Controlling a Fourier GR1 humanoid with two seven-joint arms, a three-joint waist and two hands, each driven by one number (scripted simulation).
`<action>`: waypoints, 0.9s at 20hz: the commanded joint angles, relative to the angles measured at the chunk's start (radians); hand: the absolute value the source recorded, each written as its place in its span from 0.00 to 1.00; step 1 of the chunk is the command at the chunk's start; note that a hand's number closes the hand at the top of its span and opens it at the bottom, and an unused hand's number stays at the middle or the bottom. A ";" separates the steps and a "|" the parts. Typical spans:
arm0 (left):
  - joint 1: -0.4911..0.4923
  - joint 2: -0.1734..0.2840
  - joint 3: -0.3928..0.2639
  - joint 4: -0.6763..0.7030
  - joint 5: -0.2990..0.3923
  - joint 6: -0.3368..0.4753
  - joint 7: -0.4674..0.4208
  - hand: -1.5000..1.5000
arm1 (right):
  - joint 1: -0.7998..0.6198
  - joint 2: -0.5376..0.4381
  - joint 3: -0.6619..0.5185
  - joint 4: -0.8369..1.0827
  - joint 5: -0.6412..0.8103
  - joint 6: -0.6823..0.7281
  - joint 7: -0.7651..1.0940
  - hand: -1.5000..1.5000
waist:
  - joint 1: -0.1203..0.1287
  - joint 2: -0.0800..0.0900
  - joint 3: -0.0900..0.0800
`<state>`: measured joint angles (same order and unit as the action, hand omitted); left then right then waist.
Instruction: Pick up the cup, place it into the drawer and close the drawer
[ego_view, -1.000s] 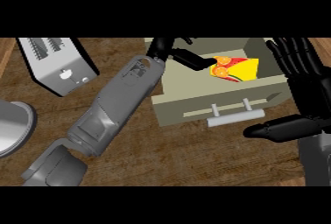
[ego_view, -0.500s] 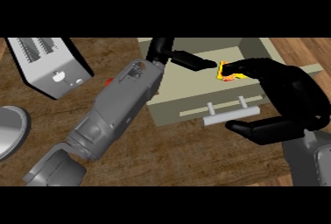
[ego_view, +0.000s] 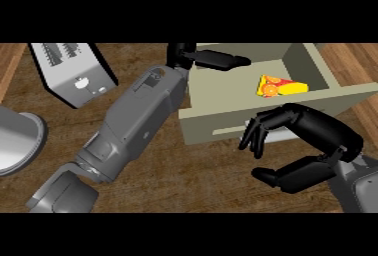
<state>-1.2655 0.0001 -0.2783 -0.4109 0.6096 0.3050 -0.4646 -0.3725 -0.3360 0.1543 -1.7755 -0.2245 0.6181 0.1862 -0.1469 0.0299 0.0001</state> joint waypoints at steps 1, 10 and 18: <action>-0.012 0.000 0.004 0.025 0.038 0.025 -0.014 0.00 | 0.085 -0.058 0.053 -0.041 0.135 0.010 0.029 0.00 | 0.035 -0.012 0.001; 0.062 0.000 0.036 -0.010 0.075 -0.035 -0.081 0.00 | 0.096 -0.044 0.153 0.248 0.596 -0.181 -0.211 0.00 | 0.139 -0.017 0.002; 0.231 0.030 0.032 -0.103 0.056 -0.098 -0.148 0.00 | -0.111 0.038 0.203 0.751 0.752 -0.281 -0.358 1.00 | 0.200 -0.019 0.001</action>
<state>-1.1041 0.0207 -0.2472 -0.4839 0.6715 0.2299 -0.5803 -0.3834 -0.3295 0.3542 -1.2438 0.4599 0.3790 -0.1018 0.0340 0.0104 0.0016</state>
